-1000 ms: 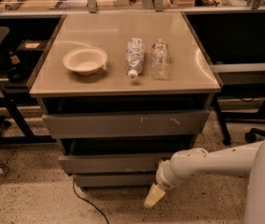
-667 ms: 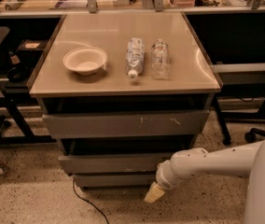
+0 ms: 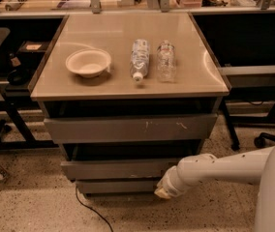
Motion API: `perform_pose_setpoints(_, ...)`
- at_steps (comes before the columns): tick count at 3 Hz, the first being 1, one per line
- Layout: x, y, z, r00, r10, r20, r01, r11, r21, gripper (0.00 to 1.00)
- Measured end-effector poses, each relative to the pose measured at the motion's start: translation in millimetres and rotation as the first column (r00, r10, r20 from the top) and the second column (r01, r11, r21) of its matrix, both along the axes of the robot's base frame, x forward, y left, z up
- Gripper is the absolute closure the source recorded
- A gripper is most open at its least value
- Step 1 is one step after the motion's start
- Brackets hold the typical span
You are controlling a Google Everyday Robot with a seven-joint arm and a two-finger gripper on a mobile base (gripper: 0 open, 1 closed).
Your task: Close middle drawer
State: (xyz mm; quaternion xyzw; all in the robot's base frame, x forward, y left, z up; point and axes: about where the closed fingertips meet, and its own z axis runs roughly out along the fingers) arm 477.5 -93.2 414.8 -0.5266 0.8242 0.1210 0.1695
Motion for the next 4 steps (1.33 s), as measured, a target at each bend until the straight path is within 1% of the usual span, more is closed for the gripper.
perform_pose_setpoints(1,2.8,2.4,-1.9,1.0000,0.007,0.004,-0.007,1.000,-0.007,0.88)
perform_pose_setpoints(2,16.6,6.8,-4.1,0.9995,0.009,0.031,-0.009,1.000,-0.005,1.00)
perform_pose_setpoints(3,31.8,13.5,-1.1,0.9973,0.022,0.070,-0.021,1.000,-0.010,1.00)
perform_pose_setpoints(4,47.5,17.2,4.1,0.9934,0.033,0.109,-0.030,0.999,-0.030,1.00)
